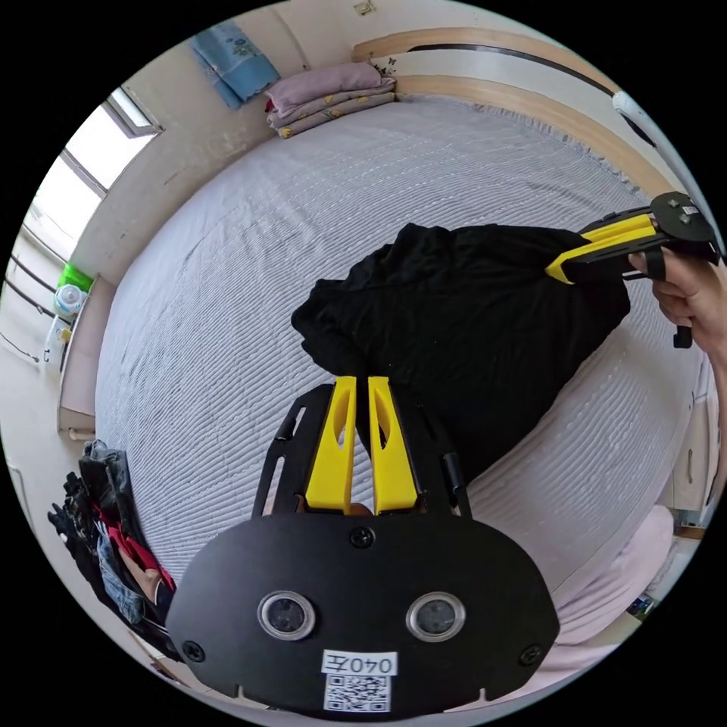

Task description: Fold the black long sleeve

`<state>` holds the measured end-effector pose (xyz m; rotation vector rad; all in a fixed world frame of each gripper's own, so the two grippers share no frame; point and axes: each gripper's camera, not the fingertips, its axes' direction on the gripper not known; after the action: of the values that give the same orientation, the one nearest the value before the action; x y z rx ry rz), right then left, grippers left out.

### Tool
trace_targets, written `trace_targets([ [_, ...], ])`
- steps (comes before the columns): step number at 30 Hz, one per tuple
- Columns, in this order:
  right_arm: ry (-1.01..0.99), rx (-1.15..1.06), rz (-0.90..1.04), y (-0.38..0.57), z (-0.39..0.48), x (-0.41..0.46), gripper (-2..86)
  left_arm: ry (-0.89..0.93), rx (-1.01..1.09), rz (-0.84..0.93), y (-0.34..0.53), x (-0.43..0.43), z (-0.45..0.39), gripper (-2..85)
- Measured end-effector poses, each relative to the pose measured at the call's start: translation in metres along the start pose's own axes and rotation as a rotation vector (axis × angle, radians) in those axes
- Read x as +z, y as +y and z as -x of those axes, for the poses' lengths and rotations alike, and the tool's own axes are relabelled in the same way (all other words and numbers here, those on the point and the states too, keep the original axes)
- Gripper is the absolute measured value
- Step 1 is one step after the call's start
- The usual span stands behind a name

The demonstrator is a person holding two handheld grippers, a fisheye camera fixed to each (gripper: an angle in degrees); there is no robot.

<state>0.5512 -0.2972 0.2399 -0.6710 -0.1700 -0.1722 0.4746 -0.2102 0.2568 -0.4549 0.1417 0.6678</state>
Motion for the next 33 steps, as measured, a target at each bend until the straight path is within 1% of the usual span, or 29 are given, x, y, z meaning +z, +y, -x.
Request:
trace_targets([
  [6,0.098,0.085,0.014,0.036,-0.094,-0.017,5.1,0.047,0.072,-0.055,-0.065,-0.009,-0.104,-1.5],
  [14,0.339,0.217,0.049,0.078,-0.237,-0.04,5.3,0.17,0.13,-0.142,-0.162,-0.012,-0.243,-1.5],
  [18,0.402,0.292,0.047,0.095,-0.293,-0.044,5.6,0.205,0.136,-0.196,-0.209,-0.011,-0.308,-1.3],
  [20,0.418,0.376,0.005,0.11,-0.325,-0.044,6.2,0.239,0.164,-0.219,-0.223,-0.01,-0.33,-1.0],
  [22,0.426,0.46,-0.055,0.124,-0.343,-0.04,7.7,0.24,0.187,-0.205,-0.232,-0.004,-0.347,-0.2],
  [23,0.45,0.511,-0.042,0.132,-0.353,-0.032,10.7,0.212,0.183,-0.205,-0.232,0.0,-0.353,1.2],
  [25,0.451,0.561,0.017,0.144,-0.366,-0.022,13.7,0.195,0.161,-0.224,-0.228,0.002,-0.348,4.0],
  [26,0.45,0.593,-0.009,0.155,-0.371,-0.026,14.2,0.208,0.133,-0.256,-0.222,-0.002,-0.338,5.9],
  [27,0.453,0.614,-0.037,0.161,-0.373,-0.03,14.0,0.167,0.113,-0.313,-0.215,-0.012,-0.329,6.1],
  [28,0.454,0.645,-0.105,0.174,-0.375,-0.041,11.9,0.127,0.104,-0.348,-0.211,-0.018,-0.326,6.2],
  [29,0.444,0.646,-0.162,0.185,-0.372,-0.053,8.0,0.052,0.091,-0.418,-0.203,-0.031,-0.322,3.9],
  [30,0.441,0.633,-0.183,0.189,-0.369,-0.057,5.5,0.028,0.108,-0.464,-0.196,-0.044,-0.323,2.0],
  [31,0.429,0.576,-0.22,0.194,-0.36,-0.065,0.5,0.039,0.137,-0.476,-0.193,-0.05,-0.326,1.2],
  [33,0.373,0.475,-0.24,0.196,-0.342,-0.068,-0.4,0.056,0.276,-0.501,-0.179,-0.065,-0.354,-0.3],
])
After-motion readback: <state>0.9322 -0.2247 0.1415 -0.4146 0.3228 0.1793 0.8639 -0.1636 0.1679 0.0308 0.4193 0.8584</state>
